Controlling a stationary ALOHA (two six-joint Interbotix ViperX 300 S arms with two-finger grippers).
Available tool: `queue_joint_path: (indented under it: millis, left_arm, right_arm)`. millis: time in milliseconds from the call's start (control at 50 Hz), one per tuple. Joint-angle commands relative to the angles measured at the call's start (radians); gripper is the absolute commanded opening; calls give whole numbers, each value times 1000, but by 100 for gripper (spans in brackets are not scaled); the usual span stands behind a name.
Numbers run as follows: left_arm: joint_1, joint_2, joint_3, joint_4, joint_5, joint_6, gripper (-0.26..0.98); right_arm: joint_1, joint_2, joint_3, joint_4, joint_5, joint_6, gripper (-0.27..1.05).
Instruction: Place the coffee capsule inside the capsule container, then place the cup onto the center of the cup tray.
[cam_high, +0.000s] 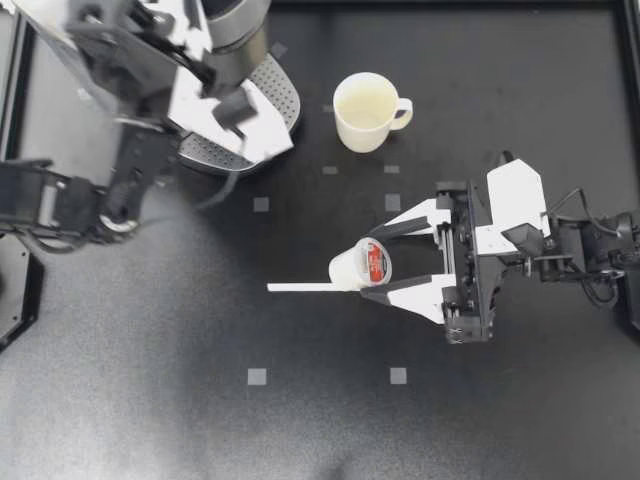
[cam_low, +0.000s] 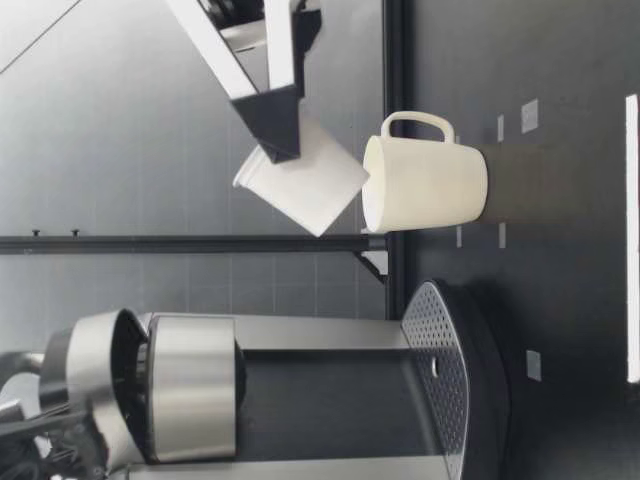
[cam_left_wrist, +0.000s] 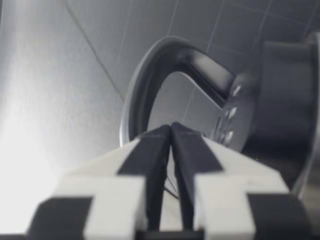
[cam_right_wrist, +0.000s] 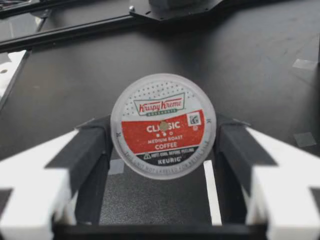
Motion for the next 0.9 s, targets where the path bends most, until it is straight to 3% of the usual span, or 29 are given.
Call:
queue_joint_path:
  millis: [0, 240, 600, 880]
  left_arm:
    - [17, -60, 2, 8, -14, -52, 17]
    - [66, -161, 38, 9, -118, -247, 17]
    - [173, -350, 124, 5, -396, -566, 17]
    - [293, -491, 209, 2, -637, -788, 17]
  right_arm:
    - [-6, -18, -9, 0, -3, 3, 60]
    - [-6, -21, -9, 0, -2, 5, 60]
    - [-6, -21, -9, 0, 0, 8, 60]
    - [-6, -26, -18, 0, 0, 5, 60]
